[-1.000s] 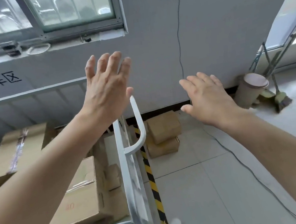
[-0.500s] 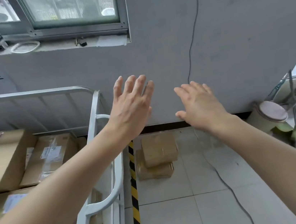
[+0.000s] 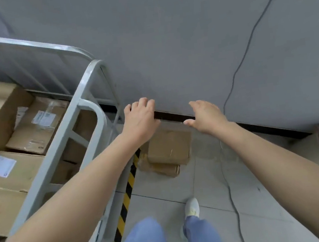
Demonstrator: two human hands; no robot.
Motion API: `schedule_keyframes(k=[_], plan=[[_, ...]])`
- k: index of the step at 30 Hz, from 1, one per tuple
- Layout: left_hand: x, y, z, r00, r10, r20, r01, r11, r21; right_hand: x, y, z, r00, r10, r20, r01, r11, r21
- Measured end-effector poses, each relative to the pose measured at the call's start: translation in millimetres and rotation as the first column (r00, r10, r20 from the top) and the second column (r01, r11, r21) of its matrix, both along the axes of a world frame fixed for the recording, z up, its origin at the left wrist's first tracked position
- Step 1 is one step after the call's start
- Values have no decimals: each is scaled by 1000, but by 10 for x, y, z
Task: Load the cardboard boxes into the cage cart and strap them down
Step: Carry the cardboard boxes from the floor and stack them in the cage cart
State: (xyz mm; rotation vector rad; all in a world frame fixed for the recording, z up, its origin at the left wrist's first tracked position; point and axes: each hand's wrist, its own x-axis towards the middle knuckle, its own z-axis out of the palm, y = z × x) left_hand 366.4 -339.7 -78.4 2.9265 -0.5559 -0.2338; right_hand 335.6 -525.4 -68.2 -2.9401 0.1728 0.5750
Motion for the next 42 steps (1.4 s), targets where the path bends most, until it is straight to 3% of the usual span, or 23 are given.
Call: schedule_keyframes(k=[7, 12, 19, 23, 26, 28, 31, 36, 42], plan=[[316, -300, -1369, 929, 156, -335, -115, 984, 138, 319, -407, -1293, 990, -2, -140, 17, 994, 103], [560, -329, -2519, 848, 247, -470, -179, 966, 184, 454, -588, -2585, 953, -149, -263, 197, 966, 167], [770, -301, -3992, 669, 367, -646, -433, 899, 63, 519, -724, -4273, 873, -339, -351, 408, 901, 145], [834, -367, -4566, 618, 407, -672, -565, 825, -20, 562, -758, -4852, 782, -482, -395, 595, 765, 245], [855, -425, -4828, 498, 438, -749, -754, 646, -123, 574, -773, -5083, 644, -606, -468, 765, 495, 412], [843, -458, -4852, 437, 467, -769, -823, 552, -133, 585, -766, -5082, 569, -658, -493, 811, 352, 467], [800, -520, -4610, 401, 507, -763, -857, 503, -116, 569, -775, -4816, 538, -669, -513, 822, 279, 497], [775, -686, -3584, 418, 530, -738, -851, 512, -114, 551, -880, -3791, 568, -695, -441, 785, 296, 543], [809, -827, -1829, 441, 536, -720, -861, 479, -170, 624, -1022, -2022, 624, -713, -319, 718, 364, 592]])
